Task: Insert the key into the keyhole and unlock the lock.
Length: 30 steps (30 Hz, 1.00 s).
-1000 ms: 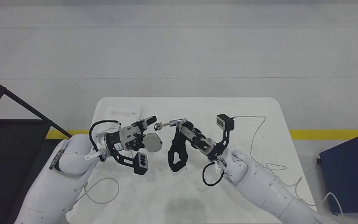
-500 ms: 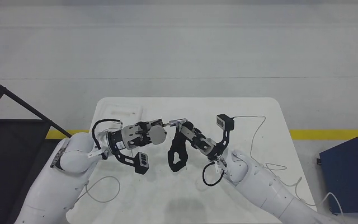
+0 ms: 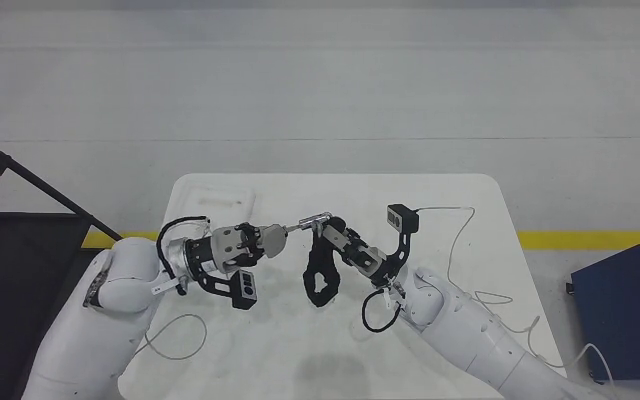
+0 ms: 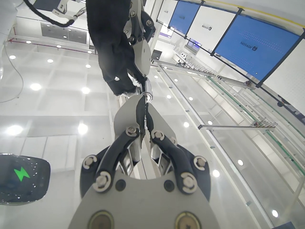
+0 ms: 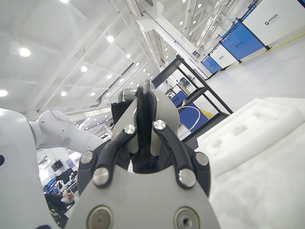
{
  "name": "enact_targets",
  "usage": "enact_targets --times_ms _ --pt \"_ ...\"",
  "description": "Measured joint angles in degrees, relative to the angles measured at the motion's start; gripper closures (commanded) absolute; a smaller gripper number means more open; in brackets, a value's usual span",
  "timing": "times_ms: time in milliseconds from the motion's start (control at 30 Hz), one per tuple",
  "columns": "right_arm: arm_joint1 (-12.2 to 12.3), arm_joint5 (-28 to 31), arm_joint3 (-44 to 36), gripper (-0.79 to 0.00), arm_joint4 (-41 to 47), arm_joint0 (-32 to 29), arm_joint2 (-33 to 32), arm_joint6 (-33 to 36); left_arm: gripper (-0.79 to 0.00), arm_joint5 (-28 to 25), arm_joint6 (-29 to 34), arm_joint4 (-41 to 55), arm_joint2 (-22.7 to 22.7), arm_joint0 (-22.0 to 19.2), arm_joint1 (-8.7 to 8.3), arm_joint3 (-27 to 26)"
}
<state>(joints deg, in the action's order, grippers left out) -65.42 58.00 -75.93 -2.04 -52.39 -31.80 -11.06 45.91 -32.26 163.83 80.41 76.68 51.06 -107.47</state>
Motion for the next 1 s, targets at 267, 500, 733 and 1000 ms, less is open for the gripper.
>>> enact_targets --times_ms 267,500,733,1000 --pt "0.0 0.0 0.0 0.0 0.0 0.0 0.0 0.0 0.0 8.1 12.9 -17.7 2.0 -0.3 0.87 -2.6" --pt "0.0 0.0 0.0 0.0 0.0 0.0 0.0 0.0 -0.785 6.9 23.6 -35.4 1.3 0.4 1.78 -2.2" --pt "0.0 0.0 0.0 0.0 0.0 0.0 0.0 0.0 -0.785 7.0 23.1 -35.0 1.4 0.4 1.76 -2.2" --pt "0.0 0.0 0.0 0.0 0.0 0.0 0.0 0.0 -0.785 7.0 23.1 -35.1 1.3 0.4 1.76 -2.2"
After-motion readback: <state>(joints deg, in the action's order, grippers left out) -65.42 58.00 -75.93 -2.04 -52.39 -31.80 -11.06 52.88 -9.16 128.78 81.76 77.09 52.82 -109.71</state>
